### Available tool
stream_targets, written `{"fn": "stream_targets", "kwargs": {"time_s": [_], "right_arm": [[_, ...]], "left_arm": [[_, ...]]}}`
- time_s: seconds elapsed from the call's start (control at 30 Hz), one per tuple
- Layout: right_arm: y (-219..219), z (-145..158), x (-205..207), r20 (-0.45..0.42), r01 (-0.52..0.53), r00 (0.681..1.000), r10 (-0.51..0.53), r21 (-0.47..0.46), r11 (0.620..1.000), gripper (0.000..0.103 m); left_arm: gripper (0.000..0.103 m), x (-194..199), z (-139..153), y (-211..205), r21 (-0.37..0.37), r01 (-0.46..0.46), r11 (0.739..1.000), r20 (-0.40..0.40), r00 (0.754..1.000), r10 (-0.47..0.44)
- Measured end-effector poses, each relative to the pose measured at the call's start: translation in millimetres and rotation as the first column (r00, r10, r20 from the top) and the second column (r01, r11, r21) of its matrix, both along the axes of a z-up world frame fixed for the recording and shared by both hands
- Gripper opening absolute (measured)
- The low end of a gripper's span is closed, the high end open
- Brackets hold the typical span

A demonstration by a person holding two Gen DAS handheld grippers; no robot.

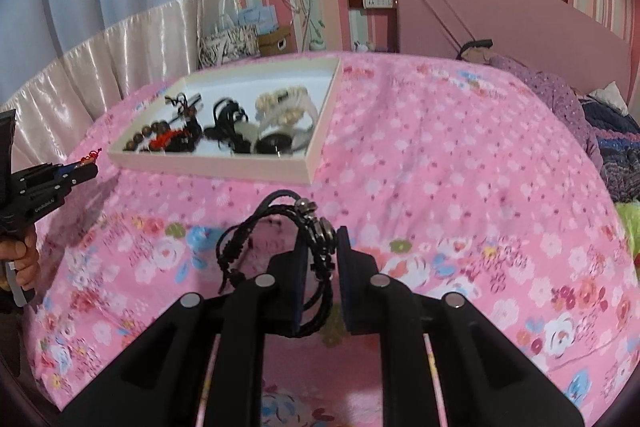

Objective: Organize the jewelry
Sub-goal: 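Carry the necklace and pendant over the tray with both grippers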

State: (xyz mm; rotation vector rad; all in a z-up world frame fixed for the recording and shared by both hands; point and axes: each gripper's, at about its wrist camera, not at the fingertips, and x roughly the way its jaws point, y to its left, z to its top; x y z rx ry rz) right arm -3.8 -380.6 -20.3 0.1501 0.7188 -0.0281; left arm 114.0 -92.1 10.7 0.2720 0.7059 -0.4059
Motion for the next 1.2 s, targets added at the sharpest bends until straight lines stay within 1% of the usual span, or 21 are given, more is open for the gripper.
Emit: {"fn": "stream_targets", "kwargs": {"time_s": [0.2, 0.37, 0.57, 0.73, 0.93, 1.2], "right_arm": [[0, 32, 8, 0.066, 0.001, 0.998, 0.000, -0.016, 1.000, 0.014], [-1, 63, 18, 0.132, 0.005, 0.991, -0.002, -0.027, 1.000, 0.014], [3, 88, 31, 0.180, -0.007, 0.984, 0.012, -0.029, 1.000, 0.014], [10, 93, 41, 0.188, -0.030, 0.982, 0.034, -0.027, 0.999, 0.014], [16, 93, 53, 0.188, -0.050, 0.981, 0.051, -0.011, 0.999, 0.014], [13, 104, 74, 0.212, -0.048, 0.976, 0.046, 0.007, 0.999, 0.014]], "left_arm": [[0.014, 8, 27, -3, -0.019, 0.004, 1.000, 0.056, 0.998, -0.003], [0.014, 16, 50, -5, -0.052, -0.002, 0.999, 0.101, 0.995, 0.007], [0.014, 24, 70, -9, -0.080, -0.007, 0.997, 0.139, 0.990, 0.018], [0.014, 28, 76, -16, -0.093, -0.003, 0.996, 0.151, 0.988, 0.017], [0.014, 40, 76, -19, -0.109, -0.011, 0.994, 0.142, 0.989, 0.027], [0.014, 59, 80, -23, -0.129, -0.015, 0.992, 0.134, 0.990, 0.033]]}}
